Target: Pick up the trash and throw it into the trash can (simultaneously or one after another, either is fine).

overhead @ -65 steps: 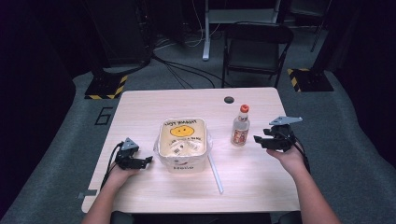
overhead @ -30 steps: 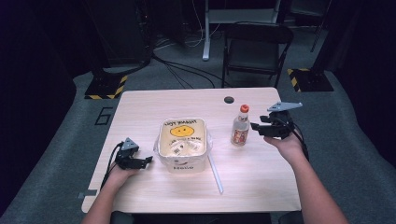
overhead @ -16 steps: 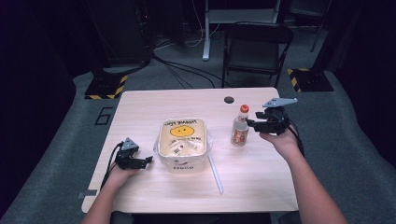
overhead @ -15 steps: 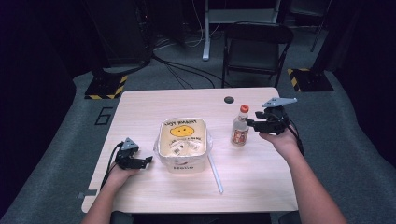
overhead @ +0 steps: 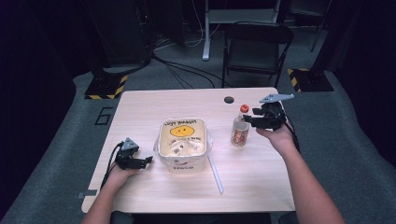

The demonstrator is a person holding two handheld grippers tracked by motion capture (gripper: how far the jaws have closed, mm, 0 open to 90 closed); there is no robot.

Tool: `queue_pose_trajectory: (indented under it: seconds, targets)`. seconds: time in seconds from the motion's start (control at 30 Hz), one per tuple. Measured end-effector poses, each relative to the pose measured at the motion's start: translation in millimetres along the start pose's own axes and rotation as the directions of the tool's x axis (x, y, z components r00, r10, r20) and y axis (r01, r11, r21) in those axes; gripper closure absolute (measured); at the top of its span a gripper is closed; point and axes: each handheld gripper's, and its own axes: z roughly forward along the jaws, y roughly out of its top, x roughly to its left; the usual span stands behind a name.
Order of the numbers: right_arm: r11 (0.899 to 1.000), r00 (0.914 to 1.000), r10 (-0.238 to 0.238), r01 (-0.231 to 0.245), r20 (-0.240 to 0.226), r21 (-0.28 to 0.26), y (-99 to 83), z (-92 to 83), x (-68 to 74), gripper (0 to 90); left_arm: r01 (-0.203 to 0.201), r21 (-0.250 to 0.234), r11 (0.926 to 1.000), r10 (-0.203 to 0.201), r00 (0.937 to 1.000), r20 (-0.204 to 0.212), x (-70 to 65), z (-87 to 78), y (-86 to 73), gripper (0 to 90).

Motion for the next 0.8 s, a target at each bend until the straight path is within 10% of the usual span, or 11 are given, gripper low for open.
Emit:
queue_pose_trajectory:
  seconds: [0.8]
  targets:
    - [1.0, 1.0, 0.008, -0.008, 0.002, -0.014, 13.0, 16.1, 0.3, 51.2, 0.002, 0.002, 1.0, -0.002, 1.0, 0.002, -0.1, -0.1, 0.0, 15.4]
